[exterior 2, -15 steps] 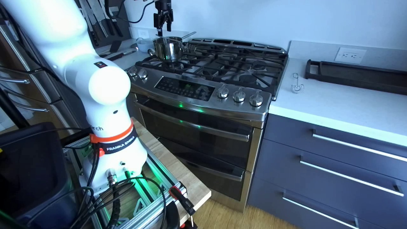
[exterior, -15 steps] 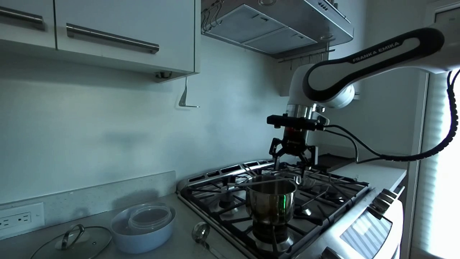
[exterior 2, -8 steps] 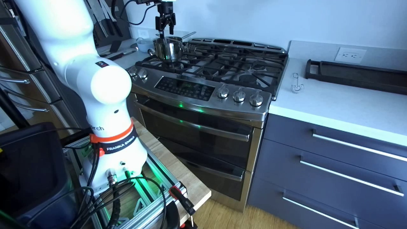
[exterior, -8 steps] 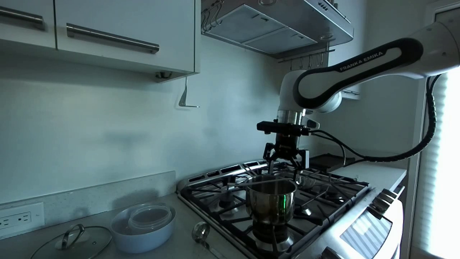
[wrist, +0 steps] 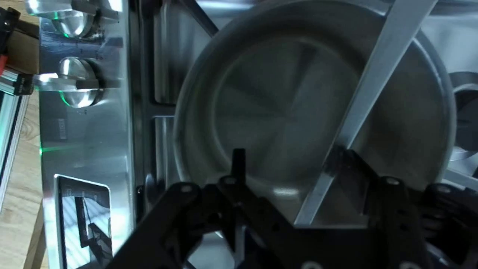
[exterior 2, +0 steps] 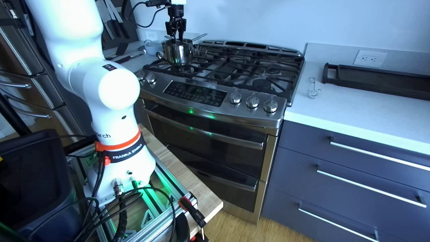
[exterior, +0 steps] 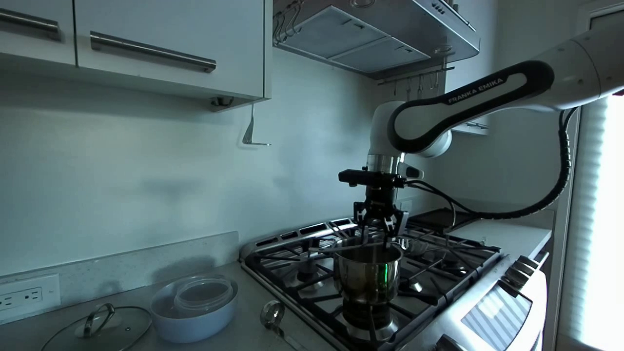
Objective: Remove the silver ladle from the pot and hang it above the stove
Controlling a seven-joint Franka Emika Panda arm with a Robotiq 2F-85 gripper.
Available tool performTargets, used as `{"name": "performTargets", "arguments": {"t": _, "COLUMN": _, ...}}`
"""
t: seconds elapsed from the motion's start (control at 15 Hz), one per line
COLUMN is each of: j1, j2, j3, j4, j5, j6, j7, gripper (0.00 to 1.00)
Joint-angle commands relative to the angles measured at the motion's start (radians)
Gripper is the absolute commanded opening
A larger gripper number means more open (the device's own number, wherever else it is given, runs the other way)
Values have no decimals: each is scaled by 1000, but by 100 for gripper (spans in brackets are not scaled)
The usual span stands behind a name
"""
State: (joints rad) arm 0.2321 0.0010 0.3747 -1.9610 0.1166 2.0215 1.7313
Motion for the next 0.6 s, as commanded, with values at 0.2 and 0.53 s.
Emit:
{"name": "performTargets", "arguments": {"t": 0.2, "j1": 39, "j2": 38, "j3": -36, "j4": 40, "j5": -24, "j6": 13, "j7": 63, "gripper": 84}}
{"name": "performTargets", "arguments": {"t": 0.53, "j1": 48, "j2": 60, "j3": -44, "j4": 49, "j5": -21, "j6": 13, "j7": 71, "gripper": 100}}
